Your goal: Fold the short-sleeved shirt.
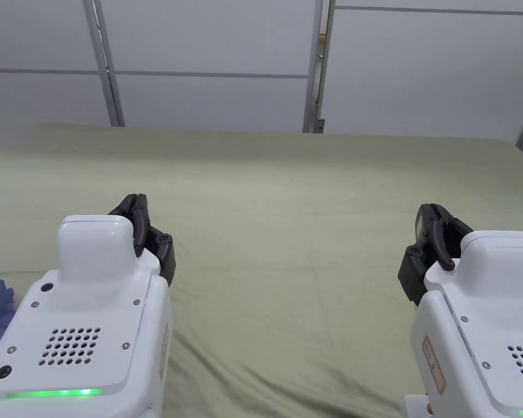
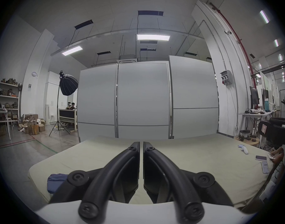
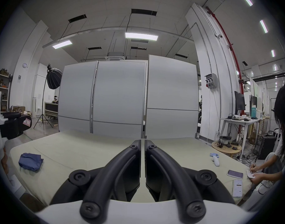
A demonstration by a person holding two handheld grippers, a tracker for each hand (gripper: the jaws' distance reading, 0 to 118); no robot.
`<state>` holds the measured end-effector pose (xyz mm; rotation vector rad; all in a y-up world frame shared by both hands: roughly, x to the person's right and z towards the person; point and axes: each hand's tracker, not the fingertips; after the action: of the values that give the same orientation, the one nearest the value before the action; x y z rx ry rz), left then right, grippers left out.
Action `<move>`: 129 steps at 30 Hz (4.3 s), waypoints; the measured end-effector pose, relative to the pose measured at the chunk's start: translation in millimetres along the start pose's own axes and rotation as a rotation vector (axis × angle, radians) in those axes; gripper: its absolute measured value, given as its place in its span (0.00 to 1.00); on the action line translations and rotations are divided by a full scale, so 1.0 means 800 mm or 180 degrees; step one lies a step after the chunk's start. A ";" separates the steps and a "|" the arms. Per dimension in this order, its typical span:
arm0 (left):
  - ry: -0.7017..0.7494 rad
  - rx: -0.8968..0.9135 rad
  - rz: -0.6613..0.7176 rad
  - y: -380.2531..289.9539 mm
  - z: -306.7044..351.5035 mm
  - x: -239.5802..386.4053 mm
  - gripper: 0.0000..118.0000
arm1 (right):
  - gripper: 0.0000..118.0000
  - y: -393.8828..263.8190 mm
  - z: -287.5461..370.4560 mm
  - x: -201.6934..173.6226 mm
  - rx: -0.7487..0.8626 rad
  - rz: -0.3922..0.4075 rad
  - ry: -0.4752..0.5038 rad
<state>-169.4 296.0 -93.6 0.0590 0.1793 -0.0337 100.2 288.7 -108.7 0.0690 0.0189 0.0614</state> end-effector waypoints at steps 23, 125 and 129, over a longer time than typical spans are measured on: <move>-0.0048 -0.0009 -0.0157 0.000 -0.001 0.016 0.04 | 0.05 0.001 -0.007 0.000 -0.0083 -0.0062 -0.0009; -0.0020 -0.0106 -0.0193 -0.023 -0.012 0.023 1.00 | 1.00 -0.020 -0.017 -0.017 -0.0208 0.0186 0.0020; -0.0024 -0.0115 -0.0190 -0.024 -0.014 0.023 1.00 | 1.00 -0.021 -0.019 -0.018 -0.0214 0.0200 0.0031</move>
<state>-153.9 277.3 -108.8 0.0174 0.1741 -0.0902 86.5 272.3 -125.0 0.0020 0.0242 0.1251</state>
